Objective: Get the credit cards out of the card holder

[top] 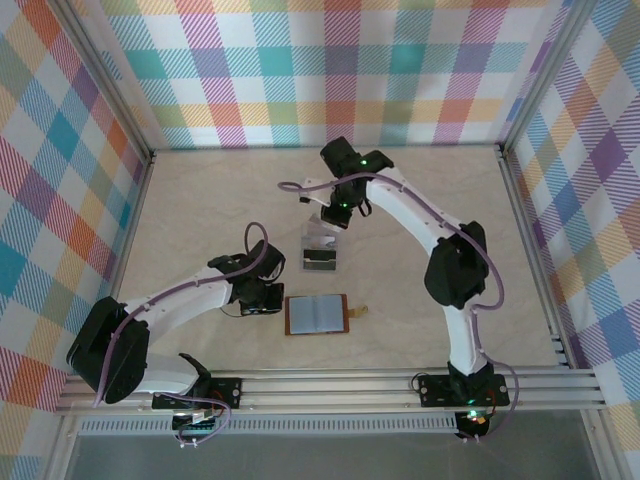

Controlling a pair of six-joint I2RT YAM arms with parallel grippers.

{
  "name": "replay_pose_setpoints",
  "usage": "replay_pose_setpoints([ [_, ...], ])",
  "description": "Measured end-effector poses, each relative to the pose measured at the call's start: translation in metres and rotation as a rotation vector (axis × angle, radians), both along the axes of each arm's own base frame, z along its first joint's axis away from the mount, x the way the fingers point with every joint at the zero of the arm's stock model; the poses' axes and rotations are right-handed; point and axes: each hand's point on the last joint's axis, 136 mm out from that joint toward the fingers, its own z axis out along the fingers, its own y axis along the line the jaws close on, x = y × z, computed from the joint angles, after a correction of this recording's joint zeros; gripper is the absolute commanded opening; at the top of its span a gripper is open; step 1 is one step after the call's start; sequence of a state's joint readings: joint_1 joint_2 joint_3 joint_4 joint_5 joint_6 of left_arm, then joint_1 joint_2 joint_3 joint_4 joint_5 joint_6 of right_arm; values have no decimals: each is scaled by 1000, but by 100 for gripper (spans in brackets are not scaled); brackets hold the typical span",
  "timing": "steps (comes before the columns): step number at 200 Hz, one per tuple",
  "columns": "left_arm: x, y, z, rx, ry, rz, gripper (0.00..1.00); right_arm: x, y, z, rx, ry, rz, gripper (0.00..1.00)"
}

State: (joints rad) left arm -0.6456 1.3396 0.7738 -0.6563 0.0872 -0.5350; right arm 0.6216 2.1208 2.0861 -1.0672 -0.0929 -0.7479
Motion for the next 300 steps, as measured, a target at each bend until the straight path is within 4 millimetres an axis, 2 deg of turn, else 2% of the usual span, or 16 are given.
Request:
replay_pose_setpoints([
  [28, 0, 0, 0, 2, -2, 1, 0, 5, 7, -8, -11, 29, 41, 0],
  [50, 0, 1, 0, 3, -2, 1, 0, 8, 7, -21, -33, 59, 58, 0],
  [110, -1, 3, 0, 13, -1, 3, 0, 1, 6, -56, -81, 136, 110, 0],
  [124, -2, 4, 0, 17, 5, 3, 0, 0, 6, -57, -81, 135, 120, 0],
  [138, -3, 5, 0, 19, 6, 3, 0, 1, 6, -56, -80, 131, 128, 11],
  [162, -3, 5, 0, 19, 7, 4, 0, 2, 6, -57, -83, 128, 130, 22],
  [300, -1, 7, 1, 25, -2, 9, 0, 55, 4, -65, -112, -105, -22, 33],
])
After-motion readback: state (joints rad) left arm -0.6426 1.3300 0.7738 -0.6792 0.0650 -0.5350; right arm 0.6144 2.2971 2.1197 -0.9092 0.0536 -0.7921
